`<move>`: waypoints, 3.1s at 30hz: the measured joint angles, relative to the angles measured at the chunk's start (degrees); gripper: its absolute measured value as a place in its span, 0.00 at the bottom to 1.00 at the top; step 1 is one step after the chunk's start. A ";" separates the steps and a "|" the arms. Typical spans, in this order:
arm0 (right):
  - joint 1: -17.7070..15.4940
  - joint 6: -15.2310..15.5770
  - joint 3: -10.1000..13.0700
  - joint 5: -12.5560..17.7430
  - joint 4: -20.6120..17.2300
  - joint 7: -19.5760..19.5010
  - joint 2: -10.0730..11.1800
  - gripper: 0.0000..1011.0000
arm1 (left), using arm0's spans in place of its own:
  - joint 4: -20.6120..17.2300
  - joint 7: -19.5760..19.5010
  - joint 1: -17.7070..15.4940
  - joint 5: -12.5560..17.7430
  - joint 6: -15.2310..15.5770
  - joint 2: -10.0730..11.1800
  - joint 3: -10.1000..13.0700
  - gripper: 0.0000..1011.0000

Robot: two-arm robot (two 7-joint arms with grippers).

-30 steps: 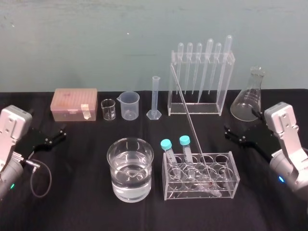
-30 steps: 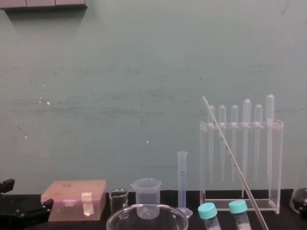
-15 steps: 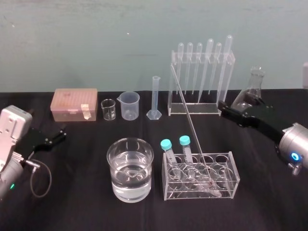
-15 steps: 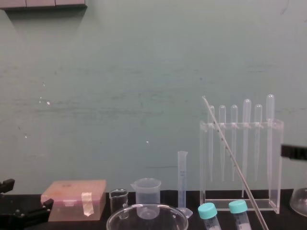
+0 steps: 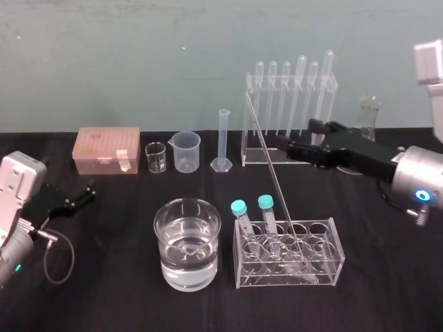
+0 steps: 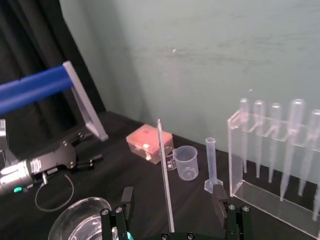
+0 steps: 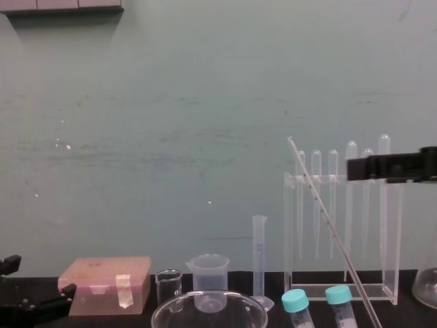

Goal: Hold the thermometer with one hand and immerse one end into the beaker, then reinsert it into the test tube rack.

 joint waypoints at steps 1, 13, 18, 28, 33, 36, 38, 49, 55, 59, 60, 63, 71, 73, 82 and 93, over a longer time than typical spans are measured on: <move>0.85 0.26 -0.66 -0.21 0.58 0.27 -0.08 0.99 | 0.00 0.00 0.00 0.00 0.00 0.00 0.00 1.00; 12.70 1.95 -11.14 -5.42 10.04 3.59 -3.40 0.99 | 0.00 0.00 0.00 0.00 0.00 0.00 0.00 1.00; 15.18 1.80 -13.63 -7.23 12.06 4.29 -4.10 0.99 | 0.00 0.00 0.00 0.00 0.00 0.00 0.00 1.00; 17.00 0.67 -15.02 -8.74 14.12 4.99 -5.17 0.99 | 0.00 0.00 0.00 0.00 0.00 0.00 0.00 1.00; 16.90 0.70 -14.94 -8.66 13.97 4.96 -5.09 0.99 | 0.00 0.00 0.00 0.00 0.00 0.00 0.00 1.00; 16.86 0.73 -14.91 -8.61 13.92 4.95 -5.06 0.99 | 0.00 0.00 0.00 0.00 0.00 0.00 0.00 1.00; 16.81 0.78 -14.87 -8.53 13.87 4.93 -5.03 0.95 | 0.00 0.00 0.00 0.00 0.00 0.00 0.00 1.00; 16.71 0.94 -14.75 -8.42 13.72 4.92 -4.98 0.69 | 0.00 0.00 0.00 0.00 0.00 0.00 0.00 1.00; 16.68 0.98 -14.72 -8.40 13.68 4.91 -4.95 0.48 | 0.00 0.00 0.00 0.00 0.00 0.00 0.00 1.00; 16.66 1.01 -14.70 -8.38 13.66 4.91 -4.93 0.37 | 0.00 0.00 0.00 0.00 0.00 0.00 0.00 1.00; 16.65 1.02 -14.69 -8.37 13.65 4.91 -4.92 0.30 | 0.00 0.00 0.00 0.00 0.00 0.00 0.00 1.00; 16.64 1.03 -14.69 -8.35 13.62 4.91 -4.92 0.20 | 0.00 0.00 0.00 0.00 0.00 0.00 0.00 1.00; 16.63 1.04 -14.68 -8.30 13.62 4.90 -4.92 0.06 | 0.00 0.00 0.00 0.00 0.00 0.00 0.00 1.00; 16.63 1.04 -14.68 -8.30 13.62 4.89 -4.92 0.06 | 0.00 0.00 0.00 0.00 0.00 0.00 0.00 1.00; 13.46 -3.50 -12.16 -6.48 12.11 4.51 -5.00 0.06 | 0.00 0.00 0.00 0.00 0.00 0.00 0.00 1.00; 4.51 -19.52 -6.82 -6.06 6.36 7.77 -2.31 0.06 | 0.00 0.00 0.00 0.00 0.00 0.00 0.00 1.00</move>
